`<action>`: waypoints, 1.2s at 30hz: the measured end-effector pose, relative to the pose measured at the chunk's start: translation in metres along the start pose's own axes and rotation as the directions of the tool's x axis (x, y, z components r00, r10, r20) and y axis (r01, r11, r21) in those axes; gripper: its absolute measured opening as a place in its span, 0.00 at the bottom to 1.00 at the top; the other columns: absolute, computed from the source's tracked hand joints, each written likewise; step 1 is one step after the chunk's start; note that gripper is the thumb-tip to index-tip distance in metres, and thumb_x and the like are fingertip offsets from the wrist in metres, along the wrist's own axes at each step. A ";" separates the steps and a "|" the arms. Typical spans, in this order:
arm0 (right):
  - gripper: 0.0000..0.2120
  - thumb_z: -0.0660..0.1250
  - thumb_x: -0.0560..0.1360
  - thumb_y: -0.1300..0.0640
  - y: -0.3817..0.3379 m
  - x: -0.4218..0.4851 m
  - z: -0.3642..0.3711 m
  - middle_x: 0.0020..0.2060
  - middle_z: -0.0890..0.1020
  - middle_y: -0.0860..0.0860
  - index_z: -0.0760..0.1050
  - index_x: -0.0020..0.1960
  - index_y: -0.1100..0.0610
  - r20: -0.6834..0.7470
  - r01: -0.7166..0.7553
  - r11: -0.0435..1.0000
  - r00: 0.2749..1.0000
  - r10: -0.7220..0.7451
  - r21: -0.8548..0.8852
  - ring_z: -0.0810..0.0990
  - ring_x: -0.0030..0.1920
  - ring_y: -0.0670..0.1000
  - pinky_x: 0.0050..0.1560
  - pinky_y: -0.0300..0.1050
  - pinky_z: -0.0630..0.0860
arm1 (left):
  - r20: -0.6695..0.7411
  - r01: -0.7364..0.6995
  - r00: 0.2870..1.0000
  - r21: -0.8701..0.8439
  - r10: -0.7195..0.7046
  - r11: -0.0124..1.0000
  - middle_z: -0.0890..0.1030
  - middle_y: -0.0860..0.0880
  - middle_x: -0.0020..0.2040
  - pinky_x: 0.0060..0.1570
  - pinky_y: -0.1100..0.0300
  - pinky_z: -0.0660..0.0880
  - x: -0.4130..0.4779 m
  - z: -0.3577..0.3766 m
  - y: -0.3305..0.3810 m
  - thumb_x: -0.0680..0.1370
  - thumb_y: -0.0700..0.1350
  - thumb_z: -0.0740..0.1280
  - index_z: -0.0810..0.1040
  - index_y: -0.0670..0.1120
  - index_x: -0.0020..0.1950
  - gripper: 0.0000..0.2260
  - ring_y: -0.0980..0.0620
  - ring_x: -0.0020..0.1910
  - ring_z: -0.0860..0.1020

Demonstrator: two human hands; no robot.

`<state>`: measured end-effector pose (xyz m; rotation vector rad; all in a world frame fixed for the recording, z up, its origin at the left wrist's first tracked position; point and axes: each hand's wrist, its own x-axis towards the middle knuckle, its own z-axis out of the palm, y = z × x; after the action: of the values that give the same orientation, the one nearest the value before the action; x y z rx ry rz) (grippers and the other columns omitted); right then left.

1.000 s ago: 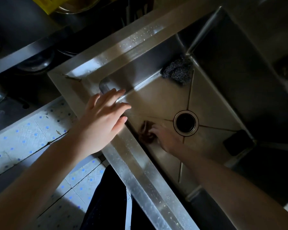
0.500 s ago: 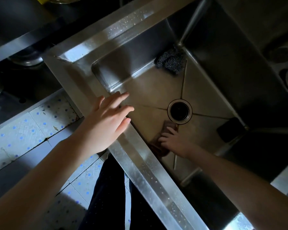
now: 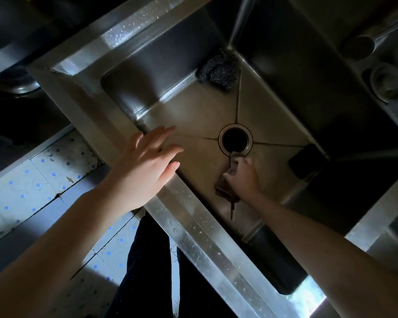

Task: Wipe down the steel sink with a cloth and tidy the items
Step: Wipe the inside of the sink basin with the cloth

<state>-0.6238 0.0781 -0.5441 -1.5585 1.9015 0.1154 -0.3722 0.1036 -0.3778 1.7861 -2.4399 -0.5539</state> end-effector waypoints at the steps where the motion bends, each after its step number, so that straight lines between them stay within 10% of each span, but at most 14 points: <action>1: 0.21 0.72 0.70 0.54 -0.003 -0.001 0.003 0.62 0.69 0.54 0.72 0.60 0.58 0.019 0.046 0.998 0.999 -0.045 -0.045 0.75 0.56 0.57 0.56 0.49 0.74 | -0.001 0.001 1.000 -0.001 -0.001 1.000 0.73 0.40 0.66 0.61 0.43 0.68 0.000 0.001 0.001 0.76 0.48 0.56 0.80 0.43 0.54 0.16 0.41 0.64 0.74; 6: 0.21 0.71 0.71 0.57 0.010 -0.019 0.018 0.63 0.68 0.55 0.68 0.61 0.56 0.218 0.384 0.862 0.920 -0.326 -0.332 0.73 0.59 0.57 0.59 0.50 0.68 | -0.010 -0.008 1.000 -0.002 0.008 1.000 0.74 0.39 0.65 0.59 0.43 0.68 -0.001 0.005 0.007 0.75 0.48 0.57 0.80 0.42 0.53 0.16 0.40 0.63 0.74; 12: 0.29 0.70 0.69 0.56 0.053 -0.019 0.000 0.70 0.66 0.55 0.66 0.69 0.55 0.696 0.871 0.071 0.436 -0.570 -0.487 0.74 0.58 0.59 0.68 0.54 0.63 | 0.009 0.015 1.000 -0.016 -0.015 1.000 0.72 0.40 0.67 0.62 0.41 0.67 -0.001 0.005 0.010 0.75 0.45 0.62 0.79 0.42 0.55 0.13 0.41 0.64 0.73; 14: 0.28 0.65 0.73 0.62 0.065 -0.008 -0.013 0.73 0.61 0.56 0.63 0.71 0.56 0.748 0.859 -0.072 0.397 -0.532 -0.507 0.72 0.62 0.62 0.71 0.61 0.55 | 0.008 0.024 1.000 -0.014 -0.024 1.000 0.72 0.40 0.67 0.63 0.40 0.67 0.000 0.004 0.010 0.76 0.47 0.60 0.79 0.42 0.56 0.14 0.41 0.64 0.73; 17: 0.25 0.62 0.76 0.64 0.062 -0.001 -0.027 0.75 0.59 0.56 0.62 0.72 0.57 0.686 0.796 0.048 0.548 -0.479 -0.603 0.65 0.70 0.62 0.72 0.64 0.47 | 0.017 0.035 0.999 -0.014 -0.034 0.999 0.71 0.41 0.68 0.64 0.40 0.66 0.001 0.002 0.009 0.76 0.49 0.56 0.78 0.43 0.57 0.17 0.41 0.65 0.72; 23: 0.27 0.66 0.72 0.58 0.052 -0.017 -0.016 0.67 0.69 0.53 0.62 0.70 0.53 0.210 0.416 0.669 0.905 -0.370 -0.616 0.69 0.64 0.55 0.60 0.52 0.66 | -0.003 0.035 0.999 -0.011 -0.035 0.999 0.73 0.40 0.66 0.63 0.39 0.66 0.003 0.005 0.015 0.75 0.43 0.65 0.80 0.42 0.55 0.10 0.40 0.64 0.73; 33: 0.19 0.56 0.77 0.62 0.046 0.025 -0.040 0.67 0.68 0.58 0.65 0.67 0.55 0.302 0.522 0.449 0.827 -0.474 -0.725 0.68 0.65 0.58 0.63 0.54 0.61 | 0.042 0.029 0.999 0.005 -0.029 1.000 0.72 0.41 0.67 0.62 0.40 0.66 -0.001 0.008 0.018 0.76 0.49 0.56 0.79 0.43 0.55 0.17 0.40 0.62 0.74; 36: 0.21 0.64 0.72 0.64 0.043 0.020 -0.044 0.64 0.70 0.58 0.66 0.64 0.56 -0.069 0.245 0.781 0.936 -0.345 -0.575 0.71 0.62 0.59 0.60 0.52 0.67 | 0.051 0.033 0.998 0.022 -0.034 0.999 0.72 0.42 0.67 0.63 0.40 0.65 -0.002 0.009 0.019 0.76 0.49 0.56 0.79 0.43 0.56 0.17 0.41 0.63 0.74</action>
<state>-0.6828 0.0535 -0.5356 -2.3162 1.8095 0.4493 -0.3917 0.1124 -0.3801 1.8464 -2.4620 -0.5860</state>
